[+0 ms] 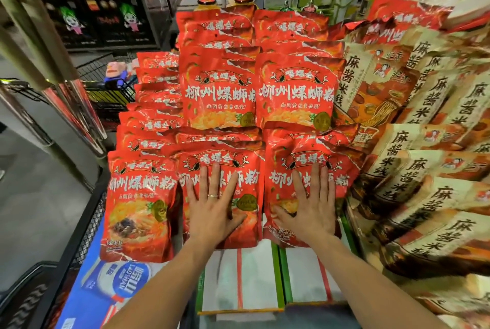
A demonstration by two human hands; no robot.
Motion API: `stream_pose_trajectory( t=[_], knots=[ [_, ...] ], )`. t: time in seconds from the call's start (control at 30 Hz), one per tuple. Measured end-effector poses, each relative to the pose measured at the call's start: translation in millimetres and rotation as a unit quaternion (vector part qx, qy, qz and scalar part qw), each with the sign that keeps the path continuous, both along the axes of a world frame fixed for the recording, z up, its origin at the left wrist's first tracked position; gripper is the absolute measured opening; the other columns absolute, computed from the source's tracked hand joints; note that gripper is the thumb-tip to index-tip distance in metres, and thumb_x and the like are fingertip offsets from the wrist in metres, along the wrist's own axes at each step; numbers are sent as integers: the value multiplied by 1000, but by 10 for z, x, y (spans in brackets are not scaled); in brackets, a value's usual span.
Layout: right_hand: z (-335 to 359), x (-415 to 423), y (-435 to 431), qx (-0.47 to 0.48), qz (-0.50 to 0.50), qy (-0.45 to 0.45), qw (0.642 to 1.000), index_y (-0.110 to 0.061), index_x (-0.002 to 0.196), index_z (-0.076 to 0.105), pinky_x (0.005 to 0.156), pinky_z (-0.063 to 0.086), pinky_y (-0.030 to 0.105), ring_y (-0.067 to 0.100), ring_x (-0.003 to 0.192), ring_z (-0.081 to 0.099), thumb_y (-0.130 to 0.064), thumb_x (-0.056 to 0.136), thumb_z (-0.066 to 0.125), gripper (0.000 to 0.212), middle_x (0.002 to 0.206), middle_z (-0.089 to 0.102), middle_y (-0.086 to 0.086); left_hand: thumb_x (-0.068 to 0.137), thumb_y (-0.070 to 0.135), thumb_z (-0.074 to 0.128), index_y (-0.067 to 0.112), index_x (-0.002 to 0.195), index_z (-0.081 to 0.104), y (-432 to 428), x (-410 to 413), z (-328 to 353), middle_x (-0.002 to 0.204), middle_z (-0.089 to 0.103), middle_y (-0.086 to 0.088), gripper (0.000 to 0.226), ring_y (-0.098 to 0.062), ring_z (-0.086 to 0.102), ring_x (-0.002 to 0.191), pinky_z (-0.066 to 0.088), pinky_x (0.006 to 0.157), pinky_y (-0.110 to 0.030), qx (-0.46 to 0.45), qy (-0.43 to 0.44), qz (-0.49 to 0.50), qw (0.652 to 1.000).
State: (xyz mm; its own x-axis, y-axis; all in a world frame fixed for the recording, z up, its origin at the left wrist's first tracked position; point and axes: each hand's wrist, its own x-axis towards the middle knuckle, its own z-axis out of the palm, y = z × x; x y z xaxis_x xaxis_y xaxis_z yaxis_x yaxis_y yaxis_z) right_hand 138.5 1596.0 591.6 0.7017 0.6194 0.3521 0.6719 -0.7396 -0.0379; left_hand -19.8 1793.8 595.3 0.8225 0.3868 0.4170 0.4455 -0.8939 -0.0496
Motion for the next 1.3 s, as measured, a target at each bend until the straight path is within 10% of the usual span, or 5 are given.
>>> stream_pose_trajectory(
  t=[0.43, 0.63, 0.97, 1.3],
  knots=[
    [581, -409, 131, 90, 92, 28, 991, -18, 155, 28, 119, 15, 59, 36, 152, 9, -67, 84, 50, 89, 163, 16, 20, 75, 75, 63, 30, 160, 15, -223, -401, 546, 169, 4, -7, 108, -34, 3, 155, 12, 119, -60, -48, 27, 42, 998],
    [1178, -849, 660, 43, 185, -3, 982, -29, 158, 10, 121, -4, 51, 32, 153, 1, -76, 90, 26, 84, 165, 1, 13, 66, 75, 70, 29, 158, 25, 13, -1103, 1028, 165, 21, -8, 113, -35, 15, 152, 18, 118, -60, -29, -5, 131, 991],
    [1810, -2872, 1601, 88, 337, -6, 937, -21, 145, 49, 112, 20, 58, 36, 143, 28, -66, 70, 42, 87, 154, 39, 20, 64, 73, 69, 23, 150, 42, 493, -3470, 1665, 160, 36, -11, 103, -38, 29, 147, 18, 113, -61, 31, -82, 260, 962],
    [1759, -5176, 2325, 67, 429, -33, 900, -24, 154, 34, 113, 24, 62, 39, 148, 22, -72, 81, 38, 87, 162, 24, 16, 76, 78, 57, 27, 156, 31, 578, -6155, 1672, 166, 22, -7, 99, -36, 15, 153, 18, 118, -62, 26, -56, 404, 913]
  ],
)
